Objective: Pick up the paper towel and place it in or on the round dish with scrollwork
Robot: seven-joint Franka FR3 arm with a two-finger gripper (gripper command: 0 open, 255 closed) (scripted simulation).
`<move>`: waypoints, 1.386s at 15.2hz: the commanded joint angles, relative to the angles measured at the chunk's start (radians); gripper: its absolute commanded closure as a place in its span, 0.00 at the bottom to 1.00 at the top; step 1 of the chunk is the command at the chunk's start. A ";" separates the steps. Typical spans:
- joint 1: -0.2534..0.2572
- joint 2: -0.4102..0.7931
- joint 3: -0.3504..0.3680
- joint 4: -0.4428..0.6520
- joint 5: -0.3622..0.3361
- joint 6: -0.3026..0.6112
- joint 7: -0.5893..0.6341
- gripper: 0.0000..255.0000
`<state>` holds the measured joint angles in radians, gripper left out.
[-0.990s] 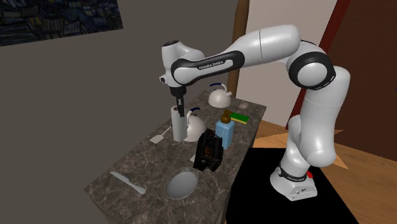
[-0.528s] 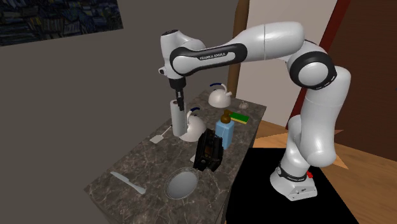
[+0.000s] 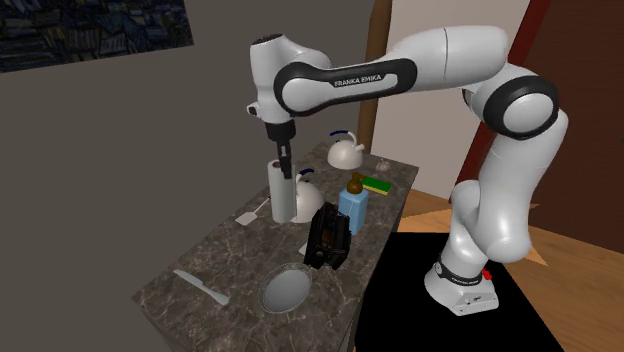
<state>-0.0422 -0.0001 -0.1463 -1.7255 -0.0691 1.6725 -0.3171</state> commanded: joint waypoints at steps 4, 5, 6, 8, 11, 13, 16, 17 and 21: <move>0.052 -0.060 0.055 -0.014 0.001 -0.053 0.105 1.00; 0.063 -0.069 0.067 -0.014 0.002 -0.063 0.127 1.00; 0.073 -0.077 0.079 -0.013 0.004 -0.074 0.149 1.00; 0.094 -0.091 0.104 -0.007 0.008 -0.096 0.193 1.00; 0.125 -0.104 0.142 0.011 0.016 -0.131 0.259 1.00; 0.146 -0.107 0.167 0.029 0.022 -0.155 0.304 1.00; 0.165 -0.110 0.192 0.034 0.028 -0.164 0.349 1.00; 0.165 -0.113 0.192 0.016 0.028 -0.150 0.349 1.00; 0.165 -0.124 0.192 -0.050 0.029 -0.095 0.351 1.00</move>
<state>0.1227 -0.1148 0.0452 -1.7502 -0.0408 1.5614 0.0322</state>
